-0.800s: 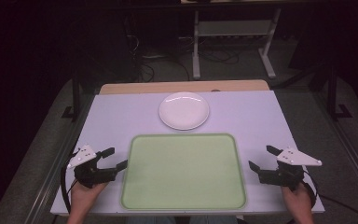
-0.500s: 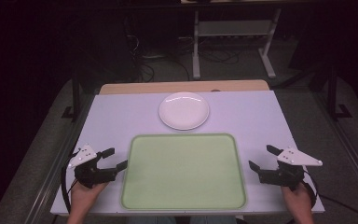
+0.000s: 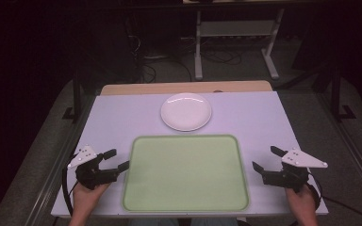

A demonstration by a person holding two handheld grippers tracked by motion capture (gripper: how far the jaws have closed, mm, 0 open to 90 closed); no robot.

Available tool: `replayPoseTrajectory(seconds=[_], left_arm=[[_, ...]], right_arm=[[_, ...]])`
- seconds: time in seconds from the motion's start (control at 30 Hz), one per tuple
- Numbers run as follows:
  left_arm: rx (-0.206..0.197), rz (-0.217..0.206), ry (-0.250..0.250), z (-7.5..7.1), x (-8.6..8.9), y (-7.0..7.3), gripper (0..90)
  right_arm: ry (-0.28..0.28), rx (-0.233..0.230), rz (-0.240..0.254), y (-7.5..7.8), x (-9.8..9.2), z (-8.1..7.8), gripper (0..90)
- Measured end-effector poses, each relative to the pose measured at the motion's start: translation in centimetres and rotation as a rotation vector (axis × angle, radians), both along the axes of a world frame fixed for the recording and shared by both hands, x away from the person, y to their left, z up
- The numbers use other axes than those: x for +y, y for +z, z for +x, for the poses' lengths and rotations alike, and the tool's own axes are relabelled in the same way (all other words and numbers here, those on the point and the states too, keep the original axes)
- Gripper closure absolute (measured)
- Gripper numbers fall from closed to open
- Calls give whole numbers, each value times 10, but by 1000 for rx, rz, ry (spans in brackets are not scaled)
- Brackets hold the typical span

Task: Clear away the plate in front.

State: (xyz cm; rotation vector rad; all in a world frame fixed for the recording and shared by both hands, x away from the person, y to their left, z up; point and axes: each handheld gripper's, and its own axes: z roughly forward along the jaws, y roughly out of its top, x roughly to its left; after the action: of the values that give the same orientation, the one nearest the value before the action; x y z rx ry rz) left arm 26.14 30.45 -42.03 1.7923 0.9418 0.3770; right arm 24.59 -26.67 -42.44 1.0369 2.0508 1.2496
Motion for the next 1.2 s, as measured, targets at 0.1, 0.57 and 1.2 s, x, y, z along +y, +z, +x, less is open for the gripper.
replayPoseTrajectory(seconds=[0.1, 0.57, 1.2], left_arm=[[14, -29, -5, 1, -2, 0, 224], [71, -117, 4, 2, -8, 6, 225], [219, -253, -14, 35, -14, 18, 245]], right_arm=[[-4, -4, -3, 0, 0, 0, 133], [-24, -25, 14, 3, -5, -3, 133], [-53, -36, 21, 5, -10, -7, 133]])
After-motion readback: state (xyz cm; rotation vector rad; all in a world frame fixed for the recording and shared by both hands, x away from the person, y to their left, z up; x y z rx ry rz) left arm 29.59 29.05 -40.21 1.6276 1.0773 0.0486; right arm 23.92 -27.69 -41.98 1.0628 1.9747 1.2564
